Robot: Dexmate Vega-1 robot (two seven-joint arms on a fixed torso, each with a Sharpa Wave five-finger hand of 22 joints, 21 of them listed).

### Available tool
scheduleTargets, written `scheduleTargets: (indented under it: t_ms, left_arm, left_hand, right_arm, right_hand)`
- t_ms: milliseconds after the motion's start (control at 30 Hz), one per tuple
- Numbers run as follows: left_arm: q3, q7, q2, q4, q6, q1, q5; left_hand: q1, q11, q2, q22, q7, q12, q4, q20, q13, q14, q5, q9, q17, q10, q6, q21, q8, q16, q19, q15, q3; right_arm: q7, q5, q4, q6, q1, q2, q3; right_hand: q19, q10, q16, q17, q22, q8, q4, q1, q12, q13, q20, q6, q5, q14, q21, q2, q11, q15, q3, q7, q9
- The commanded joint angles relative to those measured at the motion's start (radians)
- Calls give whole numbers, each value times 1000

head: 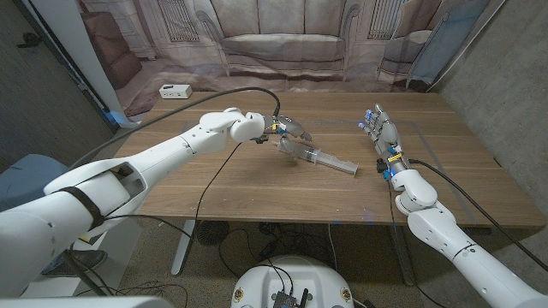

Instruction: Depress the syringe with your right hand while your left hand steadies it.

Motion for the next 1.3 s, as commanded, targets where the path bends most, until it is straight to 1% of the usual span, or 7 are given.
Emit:
scheduleTargets:
  t_ms: [33,333,500,533,667,1100,1300]
  left_arm:
    - [18,33,-24,51,0,-2,-2]
    - [41,59,-57,120,-14,-20,-17]
    - [45,57,-69,141,-7,-24,-38]
    - [43,63,-69,139,1,-20,-41]
    - [48,83,-67,138,10,-18,-36]
    - [82,121,-75,164,24,-24,-1]
    - [86,127,-79,177,23,-23,-13]
  left_hand:
    - [8,0,9,1,2,9,1,6,6,6,-4,3,2,13,13,-1,7,3,2,6,-5]
    - [29,-8,12,1,-4,15,-3,-2,6,26,-7,3,1,34,39,2,11,4,22,-1,-7]
    - [64,15,18,-2,19,15,-6,11,8,54,-10,3,0,50,46,21,4,6,92,9,-10]
    - [71,27,20,-4,25,20,-5,12,8,64,-12,3,0,64,57,25,6,7,109,8,-12]
    - [125,19,35,-6,25,35,-8,3,12,133,-20,4,2,121,124,37,19,24,168,1,-15]
    - [150,17,43,-7,24,30,-8,7,14,125,-23,5,3,117,119,32,10,16,168,0,-19]
    - [177,2,60,-6,19,36,-7,7,15,147,-25,5,4,140,151,32,16,21,182,-11,-19]
  right_arm:
    - [3,1,5,-1,-1,2,-2]
    - [4,5,9,-1,3,9,-6]
    - [5,-2,14,7,7,10,-8]
    - [3,1,12,6,6,12,-7]
    - [2,-3,14,10,5,12,-7]
    - [10,14,23,15,5,21,-5]
    - [17,13,30,22,9,21,-6]
  right_hand:
    - [13,9,0,2,4,0,-3,8,1,2,-1,8,-2,8,-3,-4,6,3,-5,-3,2]
    - [14,8,-1,2,4,-1,-3,9,0,2,-1,8,-2,9,-4,-5,4,3,-6,-3,3]
    - [15,8,-1,3,4,-3,-4,10,-1,2,0,3,-2,10,-4,-4,3,3,-6,-6,3]
    - [15,8,-1,3,4,-3,-4,10,-1,2,0,3,-2,10,-5,-4,3,3,-6,-6,3]
    - [15,7,0,3,4,-3,-4,11,-1,2,0,1,-2,12,-5,-3,3,4,-6,-7,3]
    - [18,9,0,3,4,-4,-4,12,-2,2,1,0,-2,14,-5,-4,4,3,-7,-9,3]
    - [19,9,0,3,4,-4,-4,13,-2,2,2,-1,-2,15,-5,-4,3,4,-8,-9,3]
